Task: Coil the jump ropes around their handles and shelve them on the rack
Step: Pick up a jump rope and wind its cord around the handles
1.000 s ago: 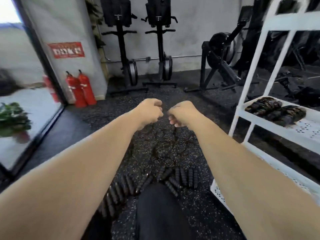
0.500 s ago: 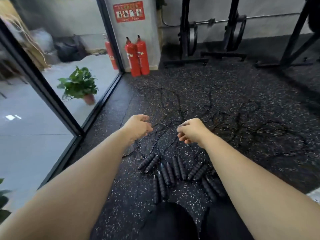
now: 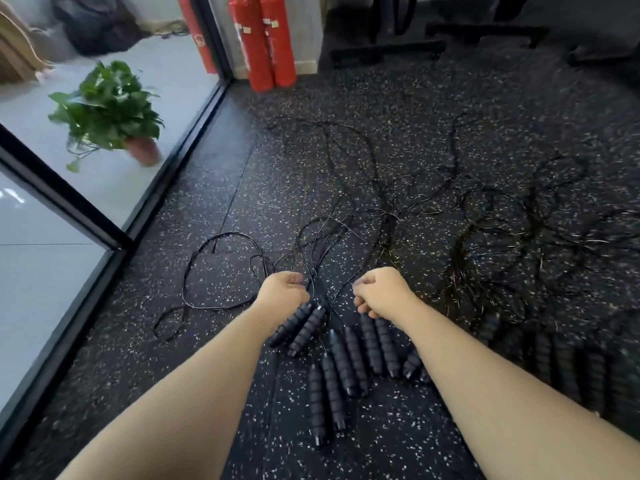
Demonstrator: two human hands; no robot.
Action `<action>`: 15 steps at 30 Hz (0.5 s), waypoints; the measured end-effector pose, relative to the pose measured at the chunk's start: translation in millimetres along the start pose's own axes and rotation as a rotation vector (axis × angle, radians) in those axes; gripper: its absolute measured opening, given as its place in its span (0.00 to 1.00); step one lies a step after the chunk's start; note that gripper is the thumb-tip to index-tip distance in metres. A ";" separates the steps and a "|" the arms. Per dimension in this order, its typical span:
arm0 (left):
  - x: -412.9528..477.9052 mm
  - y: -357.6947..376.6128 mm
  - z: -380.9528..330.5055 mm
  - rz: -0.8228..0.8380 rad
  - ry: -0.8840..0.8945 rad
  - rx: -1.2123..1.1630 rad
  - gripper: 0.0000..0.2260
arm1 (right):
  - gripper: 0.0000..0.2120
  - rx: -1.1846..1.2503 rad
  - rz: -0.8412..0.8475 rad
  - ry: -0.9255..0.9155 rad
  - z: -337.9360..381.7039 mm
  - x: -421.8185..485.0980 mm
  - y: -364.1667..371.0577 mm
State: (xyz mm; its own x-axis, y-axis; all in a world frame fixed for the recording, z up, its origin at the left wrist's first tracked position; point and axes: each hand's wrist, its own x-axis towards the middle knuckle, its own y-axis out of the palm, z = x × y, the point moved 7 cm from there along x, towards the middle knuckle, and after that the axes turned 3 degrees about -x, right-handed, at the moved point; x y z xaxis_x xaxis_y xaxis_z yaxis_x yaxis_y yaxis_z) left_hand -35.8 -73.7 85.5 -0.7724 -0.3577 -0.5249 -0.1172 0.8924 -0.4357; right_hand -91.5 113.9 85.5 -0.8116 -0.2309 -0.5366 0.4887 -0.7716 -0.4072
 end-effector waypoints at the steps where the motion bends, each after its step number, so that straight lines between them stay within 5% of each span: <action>1: 13.4 5.8 10.0 -0.001 -0.014 0.004 0.22 | 0.09 -0.013 -0.001 0.002 -6.8 12.5 4.7; 8: 88.7 44.1 71.7 -0.003 -0.096 0.066 0.27 | 0.09 -0.093 0.008 0.033 -46.7 80.0 31.0; 15: 131.6 69.3 122.5 -0.015 -0.173 0.444 0.32 | 0.10 -0.159 0.057 0.017 -69.0 112.7 53.1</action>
State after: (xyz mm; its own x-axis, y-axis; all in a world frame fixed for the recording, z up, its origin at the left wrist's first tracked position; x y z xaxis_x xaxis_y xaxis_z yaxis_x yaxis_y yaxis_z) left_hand -69.0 -92.6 -103.4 -0.6530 -0.4439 -0.6137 0.1798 0.6963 -0.6949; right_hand -134.9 87.8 -47.6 -0.7763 -0.2601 -0.5742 0.5791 -0.6541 -0.4867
